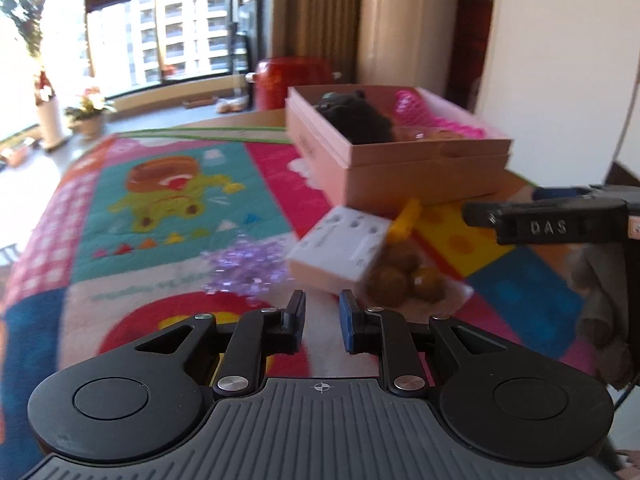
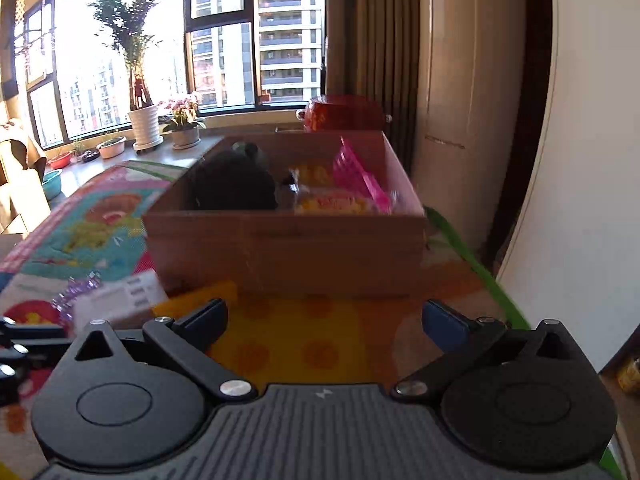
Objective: Organize objects
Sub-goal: 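Lower the pig figurine into the box and open the right tool, then move the left tool down to the white plastic case on the mat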
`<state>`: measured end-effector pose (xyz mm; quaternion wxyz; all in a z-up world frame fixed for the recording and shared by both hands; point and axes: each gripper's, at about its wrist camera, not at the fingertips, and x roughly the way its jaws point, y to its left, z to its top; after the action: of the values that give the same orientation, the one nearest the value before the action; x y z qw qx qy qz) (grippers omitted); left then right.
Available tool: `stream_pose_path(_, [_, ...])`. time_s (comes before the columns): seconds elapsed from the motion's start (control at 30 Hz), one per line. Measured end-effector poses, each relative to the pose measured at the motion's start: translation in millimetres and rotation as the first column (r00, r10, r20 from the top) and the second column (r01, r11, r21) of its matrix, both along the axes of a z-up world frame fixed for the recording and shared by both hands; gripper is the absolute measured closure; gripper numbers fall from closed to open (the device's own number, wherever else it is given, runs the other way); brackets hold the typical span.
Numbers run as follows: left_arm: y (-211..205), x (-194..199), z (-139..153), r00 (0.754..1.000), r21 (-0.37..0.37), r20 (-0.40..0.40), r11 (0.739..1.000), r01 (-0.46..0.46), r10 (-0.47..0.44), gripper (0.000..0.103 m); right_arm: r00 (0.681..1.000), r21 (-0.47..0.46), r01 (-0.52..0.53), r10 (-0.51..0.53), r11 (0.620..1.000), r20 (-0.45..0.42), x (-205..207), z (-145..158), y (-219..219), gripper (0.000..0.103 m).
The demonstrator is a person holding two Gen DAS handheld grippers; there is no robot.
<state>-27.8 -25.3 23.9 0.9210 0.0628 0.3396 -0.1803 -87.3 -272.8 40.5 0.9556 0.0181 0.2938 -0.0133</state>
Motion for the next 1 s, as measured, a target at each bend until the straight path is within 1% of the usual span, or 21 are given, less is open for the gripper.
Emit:
stream_pose_path(0.07, [-0.1, 2.9, 0.7, 0.999, 0.020, -0.003, 0.999, -0.036, 0.036, 0.083, 0.999, 0.029, -0.007, 0.008, 1.000, -0.035, 2.7, -4.9, -4.6, 0.000])
stream_pose_path(0.13, [-1.6, 7.9, -1.8, 0.997, 0.047, -0.014, 0.996, -0.070, 0.071, 0.083, 1.000, 0.060, -0.007, 0.009, 0.998, -0.027, 2.5, -4.3, -9.4, 0.000])
stream_pose_path(0.2, [-4.3, 11.8, -5.6, 0.995, 0.075, -0.026, 0.993, -0.093, 0.095, 0.082, 0.999, 0.081, -0.011, 0.014, 0.997, -0.043, 4.5, -6.0, -11.9, 0.000])
stream_pose_path(0.4, [-19.3, 16.0, -6.1, 0.996, 0.145, -0.007, 0.985, -0.092, 0.094, 0.083, 0.998, 0.135, 0.008, 0.000, 0.991, -0.060, 8.7, -9.9, -18.4, 0.000])
stream_pose_path(0.47, [-24.8, 17.2, -5.0, 0.996, 0.167, -0.012, 0.982, -0.089, 0.093, 0.087, 0.998, 0.151, 0.007, 0.003, 0.988, -0.066, 10.7, -10.7, -20.1, 0.000])
stream_pose_path(0.57, [-31.6, 17.3, -5.0, 0.995, 0.198, -0.013, 0.976, -0.092, 0.097, 0.088, 0.997, 0.176, 0.009, 0.003, 0.984, -0.071, 11.2, -11.1, -23.1, 0.000])
stream_pose_path(0.67, [-35.3, 17.8, -4.4, 0.994, 0.206, -0.021, 0.973, -0.105, 0.111, 0.091, 0.997, 0.182, 0.010, 0.004, 0.983, -0.072, 11.8, -11.2, -23.7, 0.000])
stream_pose_path(1.0, [-38.3, 18.8, -3.6, 0.991, 0.205, -0.035, 0.971, -0.122, 0.132, 0.092, 0.998, 0.199, 0.006, 0.007, 0.980, -0.066, 10.6, -10.1, -24.3, 0.000])
